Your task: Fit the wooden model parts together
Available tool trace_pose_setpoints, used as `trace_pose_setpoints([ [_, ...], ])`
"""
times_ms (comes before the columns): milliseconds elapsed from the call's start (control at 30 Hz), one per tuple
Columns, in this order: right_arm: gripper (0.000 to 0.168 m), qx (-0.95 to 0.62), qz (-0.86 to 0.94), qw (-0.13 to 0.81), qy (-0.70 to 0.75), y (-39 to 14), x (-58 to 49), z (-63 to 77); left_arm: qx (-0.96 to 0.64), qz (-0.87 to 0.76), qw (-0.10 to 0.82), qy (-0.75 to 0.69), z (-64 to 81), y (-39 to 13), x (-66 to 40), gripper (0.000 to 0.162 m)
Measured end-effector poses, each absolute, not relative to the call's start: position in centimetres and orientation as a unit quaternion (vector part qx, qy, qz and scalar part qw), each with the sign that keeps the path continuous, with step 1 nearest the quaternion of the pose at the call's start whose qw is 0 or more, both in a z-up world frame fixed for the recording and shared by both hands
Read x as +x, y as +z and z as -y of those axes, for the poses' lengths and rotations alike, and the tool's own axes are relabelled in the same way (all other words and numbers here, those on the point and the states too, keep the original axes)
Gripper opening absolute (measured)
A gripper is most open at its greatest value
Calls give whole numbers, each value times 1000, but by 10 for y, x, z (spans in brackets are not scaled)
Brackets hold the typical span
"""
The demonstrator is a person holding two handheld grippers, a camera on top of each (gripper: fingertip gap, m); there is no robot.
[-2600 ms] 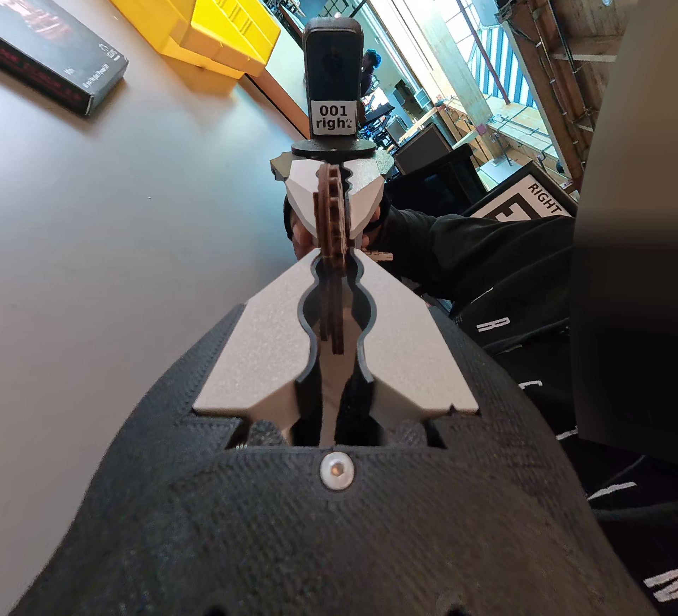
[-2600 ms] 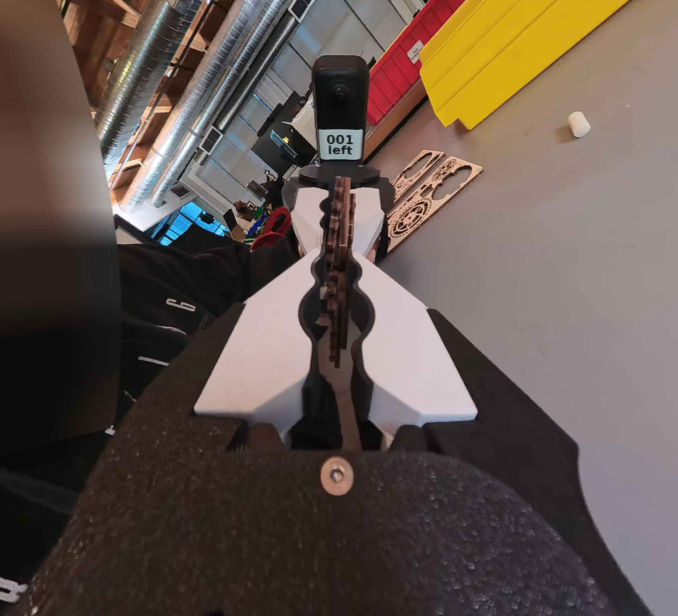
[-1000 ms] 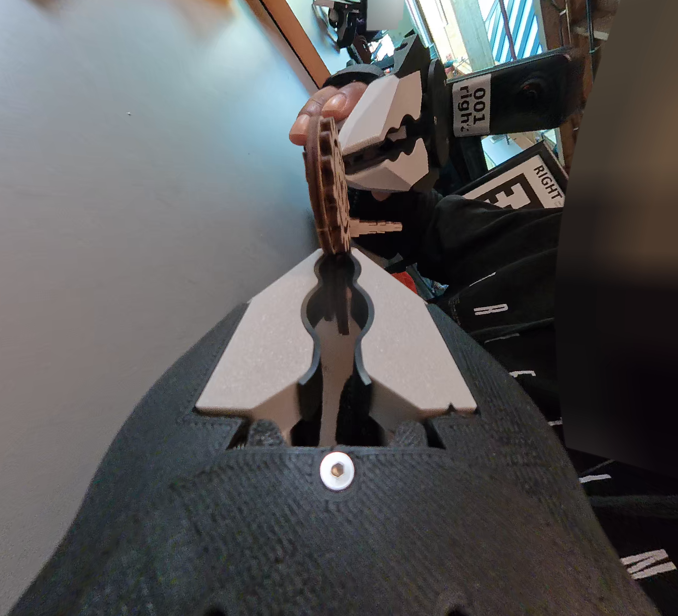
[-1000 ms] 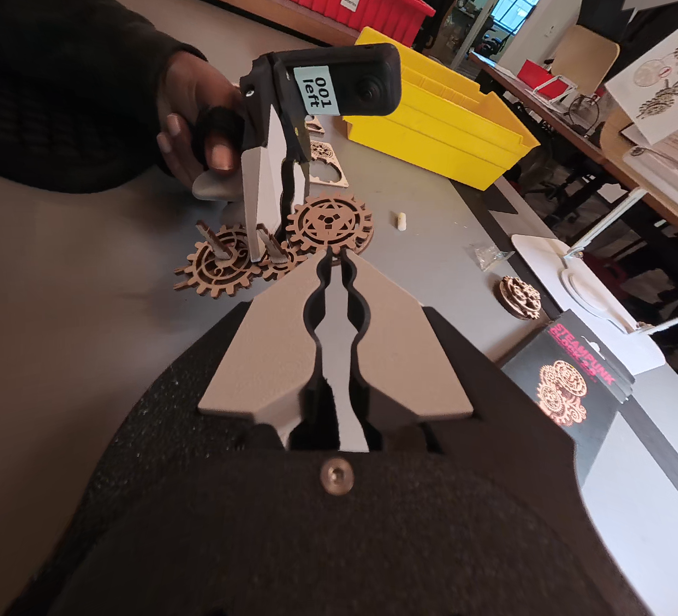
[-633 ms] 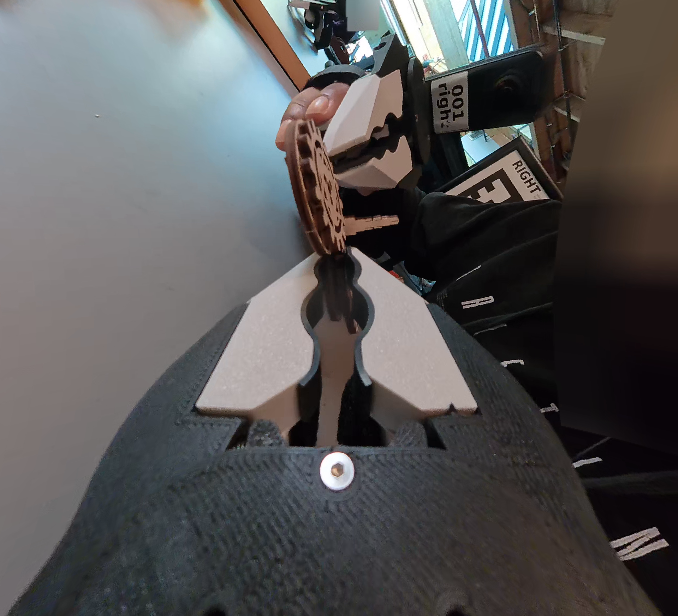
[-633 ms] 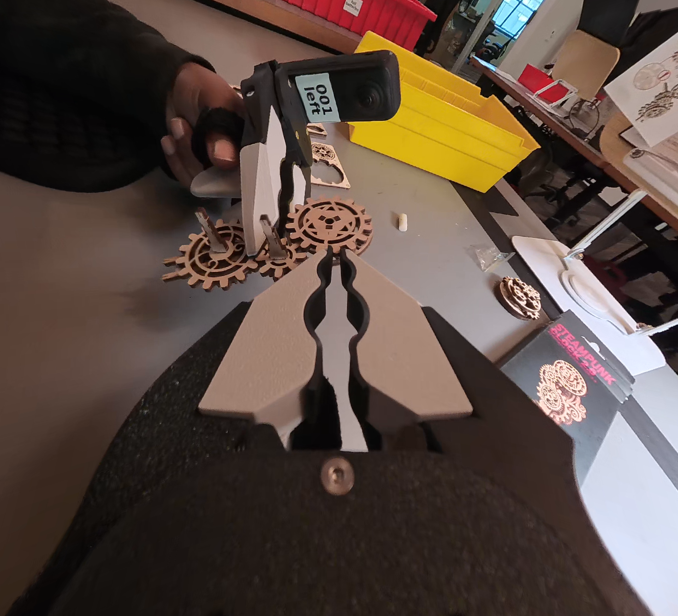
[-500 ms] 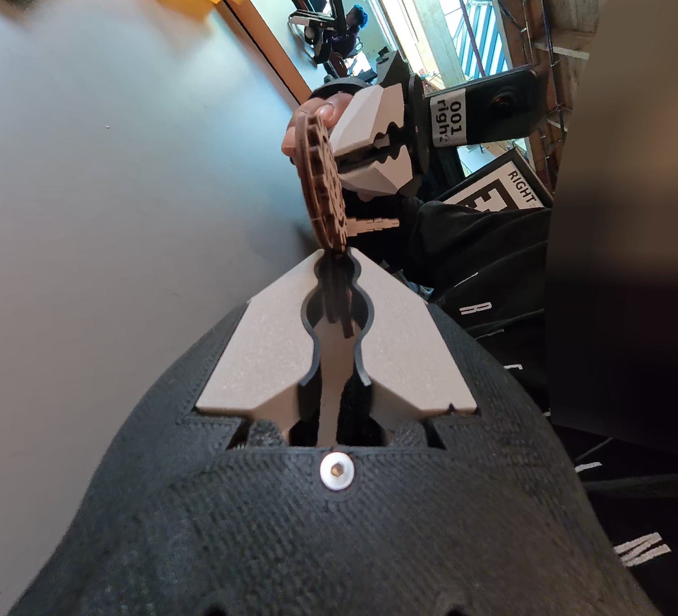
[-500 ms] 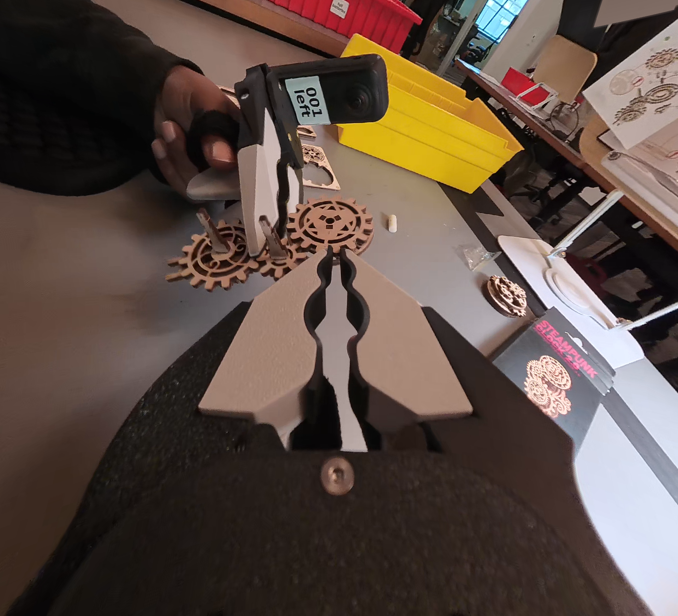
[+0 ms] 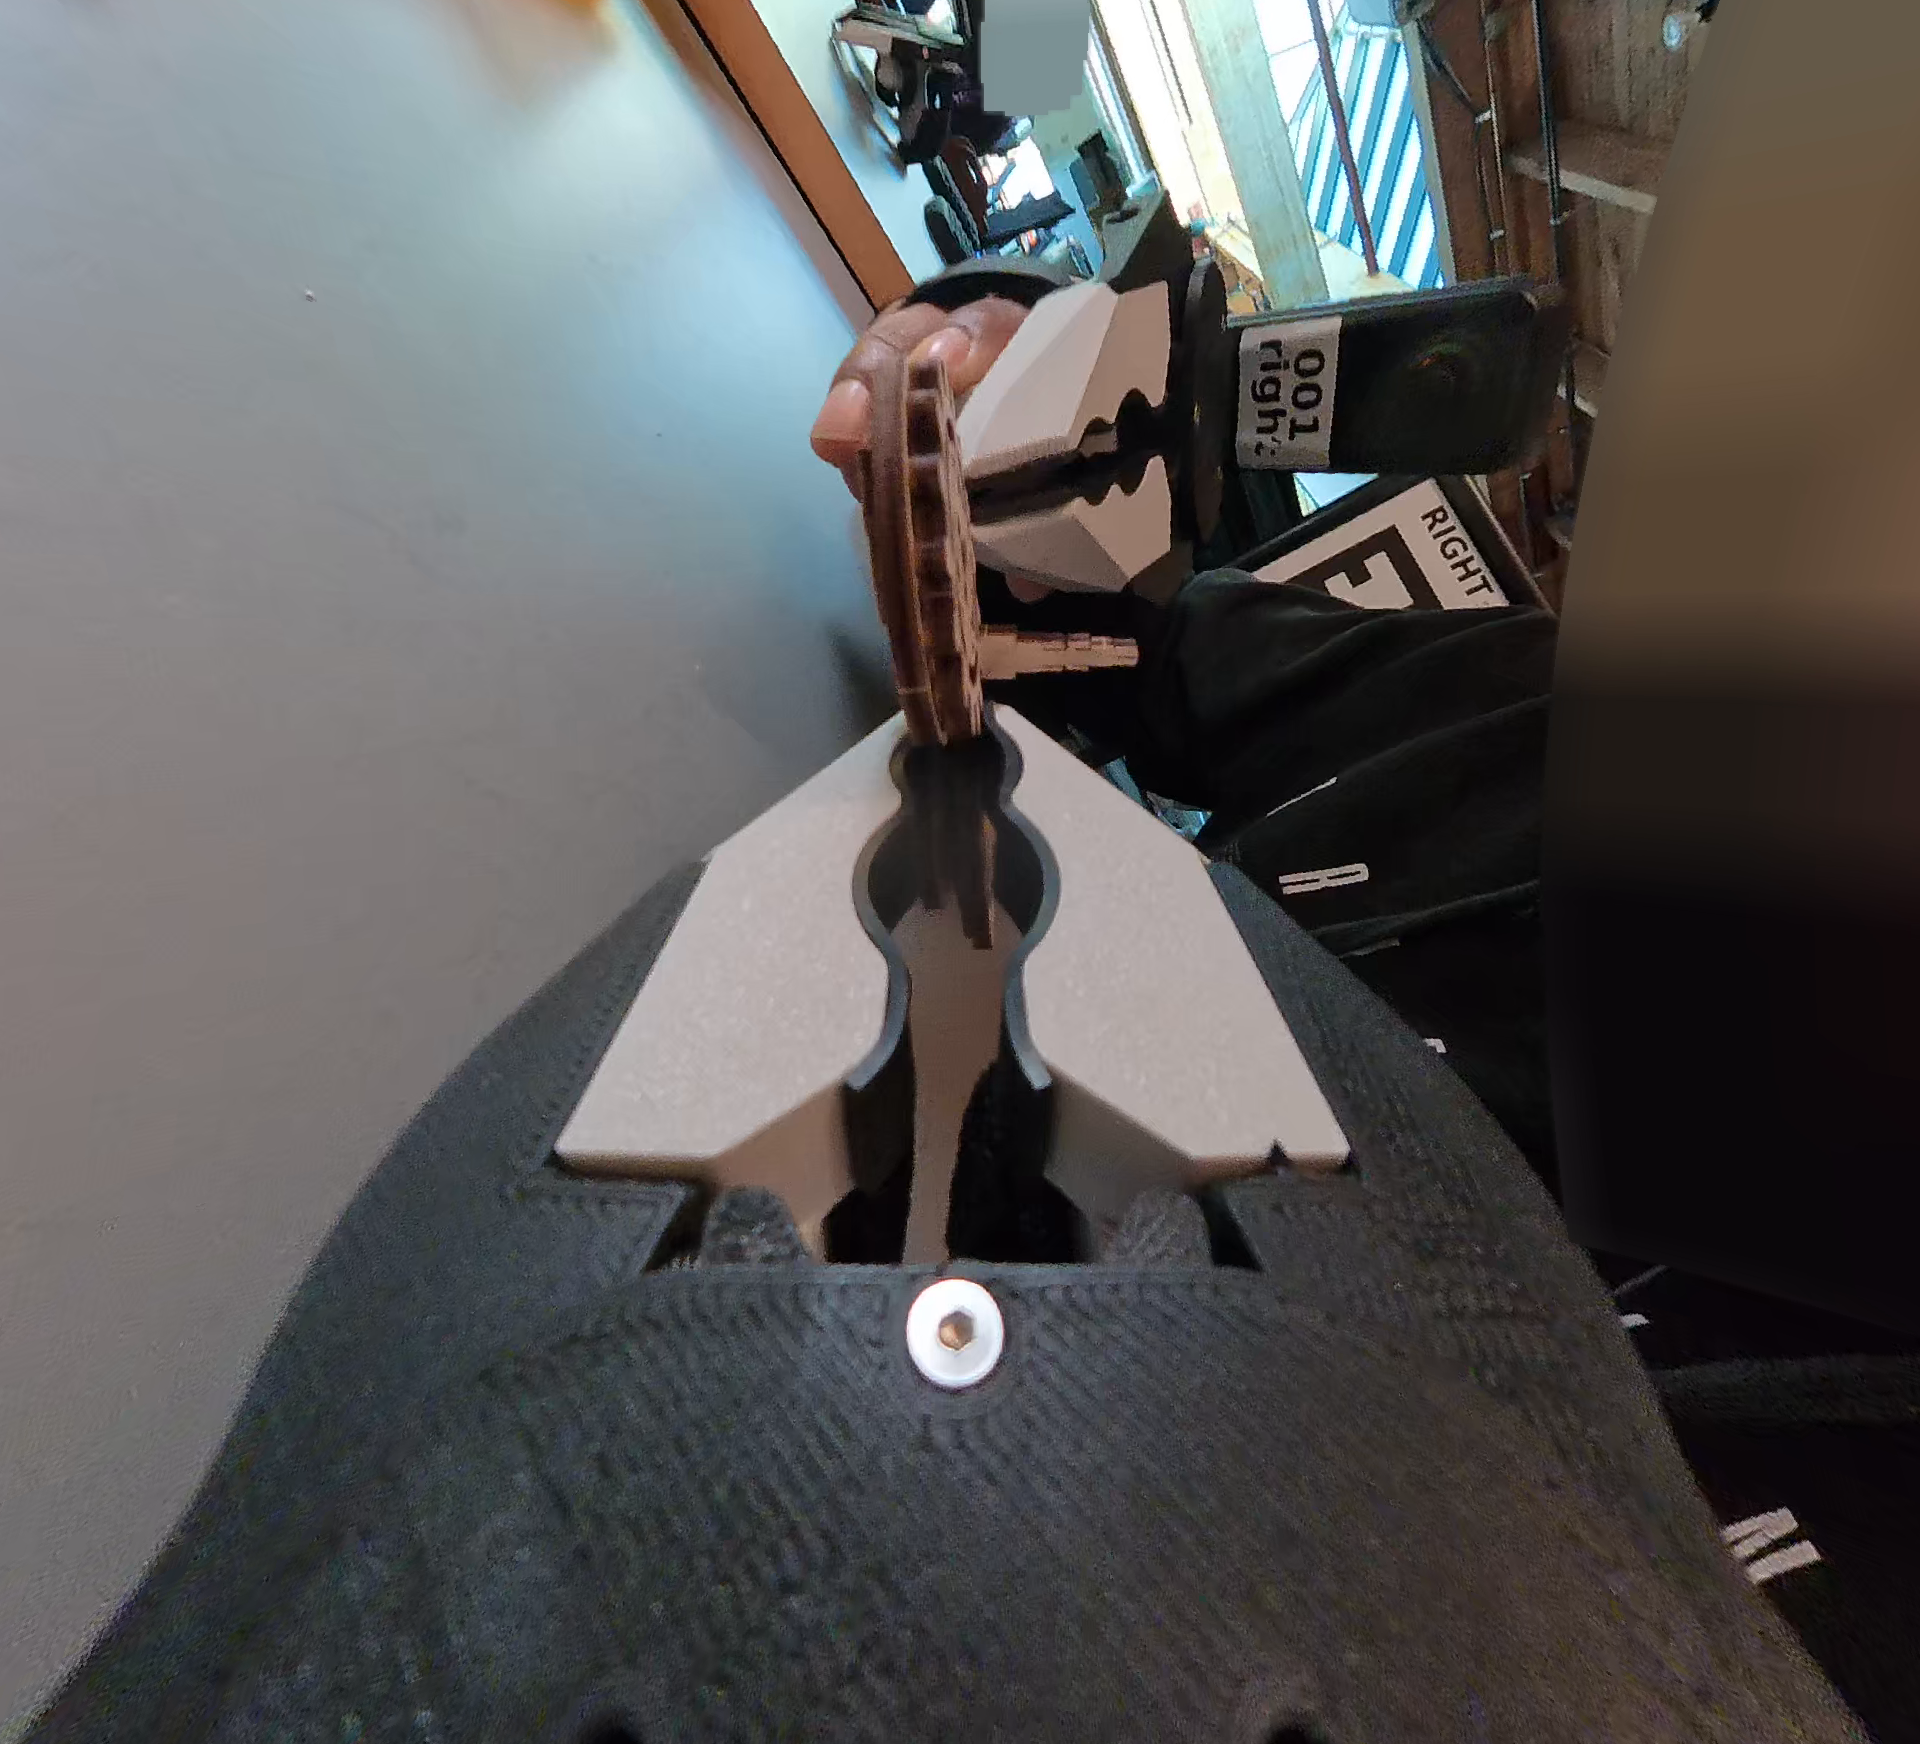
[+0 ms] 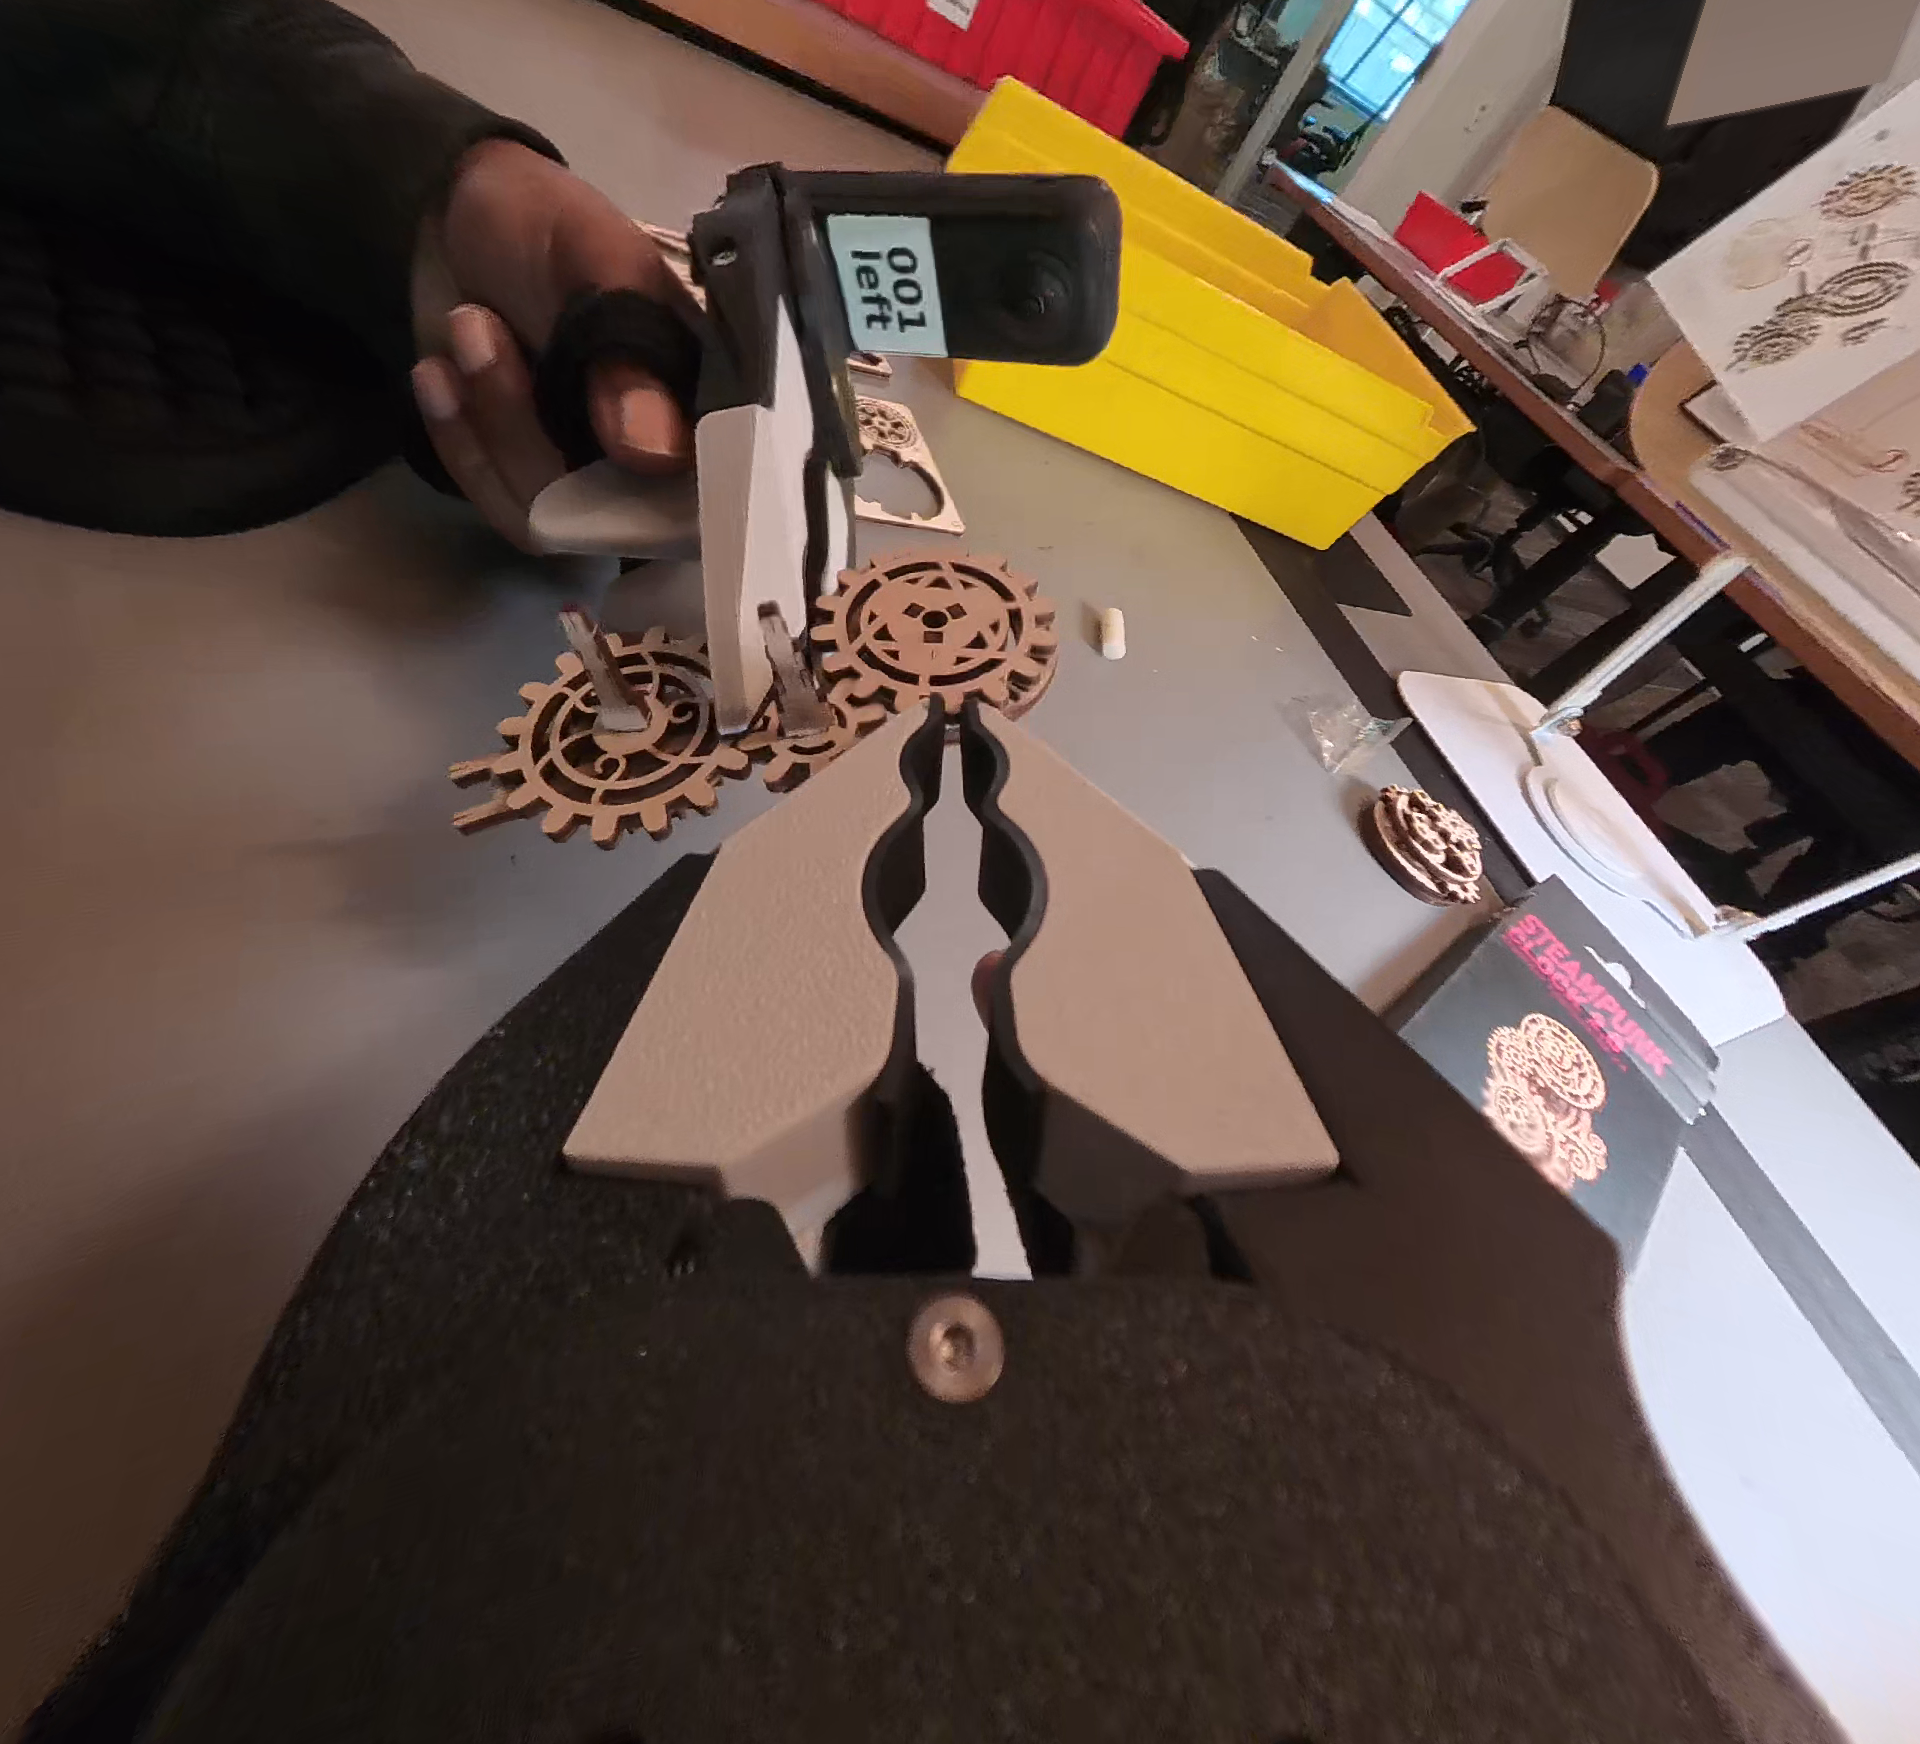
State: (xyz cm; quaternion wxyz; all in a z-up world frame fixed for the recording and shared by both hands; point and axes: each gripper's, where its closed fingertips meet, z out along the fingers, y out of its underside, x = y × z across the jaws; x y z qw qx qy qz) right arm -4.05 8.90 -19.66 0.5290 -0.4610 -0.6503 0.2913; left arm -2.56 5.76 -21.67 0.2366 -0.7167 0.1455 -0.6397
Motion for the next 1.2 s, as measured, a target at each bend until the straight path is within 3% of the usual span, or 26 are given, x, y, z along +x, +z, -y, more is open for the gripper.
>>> trace_pose_setpoints([
  [400, 2, -473, 630, 525, 321, -193, -42, -91, -720, -157, 254, -626, -60, -217, -27, 6],
  [567, 39, -572, 522, 380, 505, -188, -36, -99, -731, -170, 263, -606, -61, -220, -28, 5],
  [633, 46, -595, 494, 299, 559, -196, -39, -92, -733, -180, 265, -600, -59, -221, -26, 5],
  [733, 29, -599, 476, 213, 608, -206, -46, -73, -735, -195, 267, -591, -56, -221, -23, 5],
  [833, 9, -593, 467, 191, 628, -204, -49, -67, -735, -207, 271, -586, -53, -221, -21, 6],
  [933, 5, -584, 453, 179, 649, -196, -47, -66, -724, -212, 295, -587, -56, -215, -24, 7],
  [1033, 5, -586, 443, 174, 656, -196, -45, -69, -712, -191, 330, -590, -66, -206, -32, 20],
  [1200, 6, -590, 439, 176, 655, -197, -48, -70, -716, -188, 343, -578, -69, -202, -35, 8],
])
